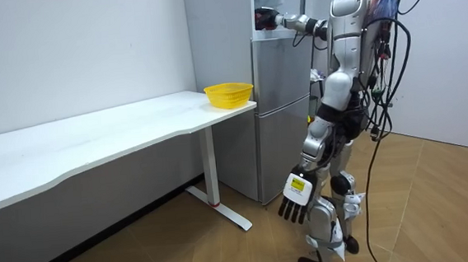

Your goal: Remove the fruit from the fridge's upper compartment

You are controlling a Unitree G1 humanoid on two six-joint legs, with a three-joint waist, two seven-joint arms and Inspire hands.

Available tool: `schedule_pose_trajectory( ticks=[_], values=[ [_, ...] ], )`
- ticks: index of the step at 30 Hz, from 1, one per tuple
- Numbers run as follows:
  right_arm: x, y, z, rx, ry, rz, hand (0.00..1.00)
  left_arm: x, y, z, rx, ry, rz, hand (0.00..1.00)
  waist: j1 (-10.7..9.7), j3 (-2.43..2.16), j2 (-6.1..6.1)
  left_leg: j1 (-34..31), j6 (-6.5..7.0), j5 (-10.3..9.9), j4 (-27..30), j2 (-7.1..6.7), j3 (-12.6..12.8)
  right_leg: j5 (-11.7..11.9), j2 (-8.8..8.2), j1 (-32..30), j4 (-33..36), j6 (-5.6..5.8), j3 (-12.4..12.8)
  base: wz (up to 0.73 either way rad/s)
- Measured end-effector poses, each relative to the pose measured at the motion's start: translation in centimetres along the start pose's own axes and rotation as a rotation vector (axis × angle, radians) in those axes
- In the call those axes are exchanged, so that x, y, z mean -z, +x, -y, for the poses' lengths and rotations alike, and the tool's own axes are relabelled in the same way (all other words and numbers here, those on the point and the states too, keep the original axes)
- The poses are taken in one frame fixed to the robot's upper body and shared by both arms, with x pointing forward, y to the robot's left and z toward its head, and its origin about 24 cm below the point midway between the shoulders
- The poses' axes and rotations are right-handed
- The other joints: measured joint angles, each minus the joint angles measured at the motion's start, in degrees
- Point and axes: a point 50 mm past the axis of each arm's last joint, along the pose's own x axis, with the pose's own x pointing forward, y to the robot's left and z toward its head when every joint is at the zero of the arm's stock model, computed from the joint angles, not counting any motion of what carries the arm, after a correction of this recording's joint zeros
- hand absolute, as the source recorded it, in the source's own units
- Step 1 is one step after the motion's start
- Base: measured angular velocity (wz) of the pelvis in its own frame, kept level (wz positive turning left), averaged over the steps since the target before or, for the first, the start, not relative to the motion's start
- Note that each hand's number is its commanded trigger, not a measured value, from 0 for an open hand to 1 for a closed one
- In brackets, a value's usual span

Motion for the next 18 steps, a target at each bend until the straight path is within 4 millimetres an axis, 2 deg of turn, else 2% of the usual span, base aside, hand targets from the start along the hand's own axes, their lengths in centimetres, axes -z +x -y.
schedule_pose_trajectory(
  ticks=[5, 8, 16, 18],
  values=[
    [-0.3, 0.0, -0.3, 0.012, -0.021, 0.005, 1.00, 0.1, 0.0, 0.0, -0.006, 0.000, -0.012, 0.00, -0.21, -0.08, 0.04, -0.16, 0.00, 0.00, 0.08, 0.02, 0.05, 0.00, -0.05, -0.10, 0.00, 0.00, -0.27, 0.00],
    [-0.6, -0.1, -0.5, 0.027, -0.019, 0.005, 1.00, 0.1, 0.0, -0.1, -0.022, -0.023, -0.014, 0.00, -0.38, -0.28, 0.25, -0.01, 0.00, 0.01, 0.10, 0.00, 0.11, 0.00, -0.06, -0.08, 0.00, 0.00, -0.26, -0.01],
    [-1.8, -2.2, -1.0, 0.136, -0.045, 0.108, 1.00, 0.2, 0.0, -0.2, -0.048, -0.052, -0.010, 0.00, -0.56, -0.72, 0.96, 0.21, 0.00, 0.04, 0.53, -0.02, 0.23, 0.00, -0.07, -0.09, -0.07, 0.00, -0.15, 0.00],
    [-3.0, -2.6, -1.3, 0.187, -0.093, 0.172, 1.00, 0.3, 0.0, -0.1, -0.048, -0.059, -0.013, 0.00, -1.11, -0.84, 1.36, 0.27, 0.00, 0.04, 0.54, -0.05, 0.17, 0.00, -0.09, 0.01, -0.13, 0.00, -0.31, 0.00]
  ],
)
